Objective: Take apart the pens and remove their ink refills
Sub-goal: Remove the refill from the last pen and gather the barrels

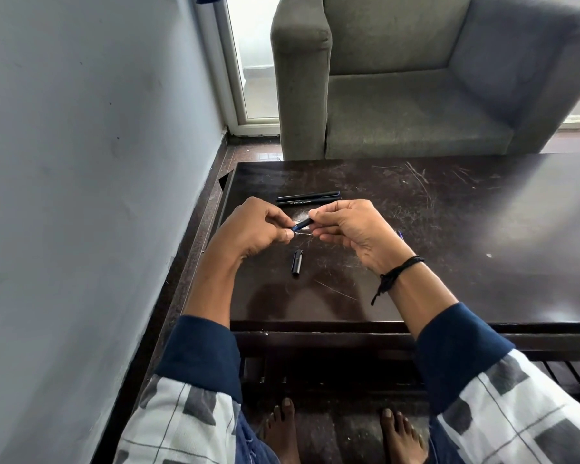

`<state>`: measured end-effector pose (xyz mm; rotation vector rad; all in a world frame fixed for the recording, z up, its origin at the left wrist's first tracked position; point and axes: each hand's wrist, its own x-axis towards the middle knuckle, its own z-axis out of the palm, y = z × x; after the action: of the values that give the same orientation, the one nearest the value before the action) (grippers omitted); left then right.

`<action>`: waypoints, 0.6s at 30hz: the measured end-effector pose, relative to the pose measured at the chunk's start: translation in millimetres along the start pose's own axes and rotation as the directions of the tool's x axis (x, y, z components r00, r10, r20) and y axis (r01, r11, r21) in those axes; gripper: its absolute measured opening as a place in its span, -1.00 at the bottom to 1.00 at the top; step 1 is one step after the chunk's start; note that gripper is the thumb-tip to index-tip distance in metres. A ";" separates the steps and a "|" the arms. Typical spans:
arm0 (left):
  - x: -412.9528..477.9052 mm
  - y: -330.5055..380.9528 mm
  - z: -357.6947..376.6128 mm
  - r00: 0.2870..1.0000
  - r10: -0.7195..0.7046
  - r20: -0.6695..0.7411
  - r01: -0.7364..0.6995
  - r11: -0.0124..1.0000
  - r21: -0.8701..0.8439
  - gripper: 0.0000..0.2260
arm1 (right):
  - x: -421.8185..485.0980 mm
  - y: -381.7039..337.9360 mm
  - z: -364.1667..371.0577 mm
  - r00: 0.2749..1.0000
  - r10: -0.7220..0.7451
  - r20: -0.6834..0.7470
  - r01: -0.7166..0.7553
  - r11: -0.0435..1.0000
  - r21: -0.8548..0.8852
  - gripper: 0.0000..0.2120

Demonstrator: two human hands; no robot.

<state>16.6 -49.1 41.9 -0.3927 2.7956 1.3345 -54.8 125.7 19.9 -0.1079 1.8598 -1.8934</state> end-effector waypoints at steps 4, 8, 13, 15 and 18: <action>-1.3 2.4 -0.5 1.000 0.016 0.013 -0.016 0.999 -0.028 -0.86 | 0.9 0.8 -0.8 0.998 -0.052 -0.021 0.051 0.998 -0.038 -0.89; -3.3 5.3 -1.1 1.000 -0.004 0.001 0.004 0.998 -0.059 -0.84 | 0.1 0.2 -0.5 0.991 -0.131 -0.012 0.128 0.985 -0.117 -0.85; -2.0 4.7 -1.4 0.999 0.003 -0.033 -0.005 0.999 -0.049 -0.84 | 0.6 1.2 -1.5 0.988 -0.157 0.003 0.154 0.970 -0.189 -0.82; -1.2 4.1 -1.0 0.999 0.007 -0.043 -0.009 0.999 -0.042 -0.84 | 1.0 1.2 -1.5 0.985 -0.171 -0.007 0.166 0.962 -0.217 -0.79; 0.8 2.6 0.0 0.998 0.023 -0.053 -0.023 1.000 0.000 -0.83 | 2.5 2.7 0.4 0.982 -0.190 -0.019 0.177 0.941 -0.289 -0.70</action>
<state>15.2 -47.6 43.8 -0.4033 2.8512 1.3500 -56.1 124.5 16.7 -0.3469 2.2145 -1.7424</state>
